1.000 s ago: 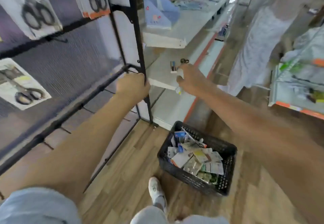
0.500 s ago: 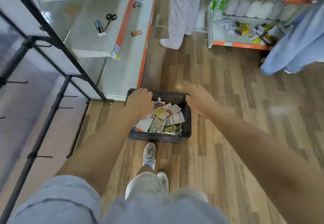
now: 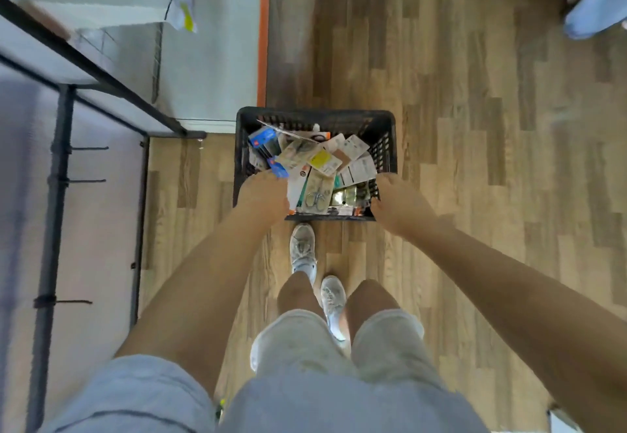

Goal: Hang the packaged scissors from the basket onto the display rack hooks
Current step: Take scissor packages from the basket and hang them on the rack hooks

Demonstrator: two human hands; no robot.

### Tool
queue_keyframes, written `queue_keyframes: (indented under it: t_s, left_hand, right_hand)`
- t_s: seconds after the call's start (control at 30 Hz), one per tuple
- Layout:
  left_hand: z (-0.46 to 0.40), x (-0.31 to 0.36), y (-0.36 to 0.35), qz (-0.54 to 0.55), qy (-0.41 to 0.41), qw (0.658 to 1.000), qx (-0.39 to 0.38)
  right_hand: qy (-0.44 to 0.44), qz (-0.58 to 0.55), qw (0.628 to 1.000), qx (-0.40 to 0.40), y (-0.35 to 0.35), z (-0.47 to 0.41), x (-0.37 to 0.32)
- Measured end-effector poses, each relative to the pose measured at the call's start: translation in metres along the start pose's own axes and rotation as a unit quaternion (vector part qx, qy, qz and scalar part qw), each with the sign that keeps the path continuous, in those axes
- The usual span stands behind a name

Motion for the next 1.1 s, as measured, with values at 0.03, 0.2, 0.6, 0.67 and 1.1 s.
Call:
queue_keyframes:
  t_s: [0.03,0.2,0.6,0.67,1.1]
  left_hand:
    - [-0.013,0.0,-0.009,0.004,0.014,1.0,-0.012]
    - [-0.069,0.019,-0.064,0.068,0.026,0.994,-0.079]
    - [-0.185,0.069,-0.193,0.084,0.055,0.983,-0.153]
    - [-0.213,0.068,-0.203,0.089,0.067,0.985,-0.135]
    - [-0.383,0.042,-0.22,0.236,0.186,0.953,0.019]
  right_hand:
    - [-0.008,-0.008,1.0,-0.008,-0.011,-0.008,0.005]
    - [-0.036,-0.05,0.996,-0.061,-0.077,-0.043,0.035]
    - [-0.056,-0.156,0.977,-0.135,-0.23,-0.16,0.102]
    - [-0.074,-0.196,0.97,-0.12,-0.25,-0.186,0.108]
    - [-0.252,-0.384,0.888,-0.015,-0.349,-0.295,0.15]
Point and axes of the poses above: each hand's wrist, its own z-axis away from the middle knuckle, its own y-axis out of the back of the hand, x = y × z, the point moved 4 cm from there along -z, towards the middle knuckle, and after that the axes turned 15 degrees about y, right-handed, at the moved point
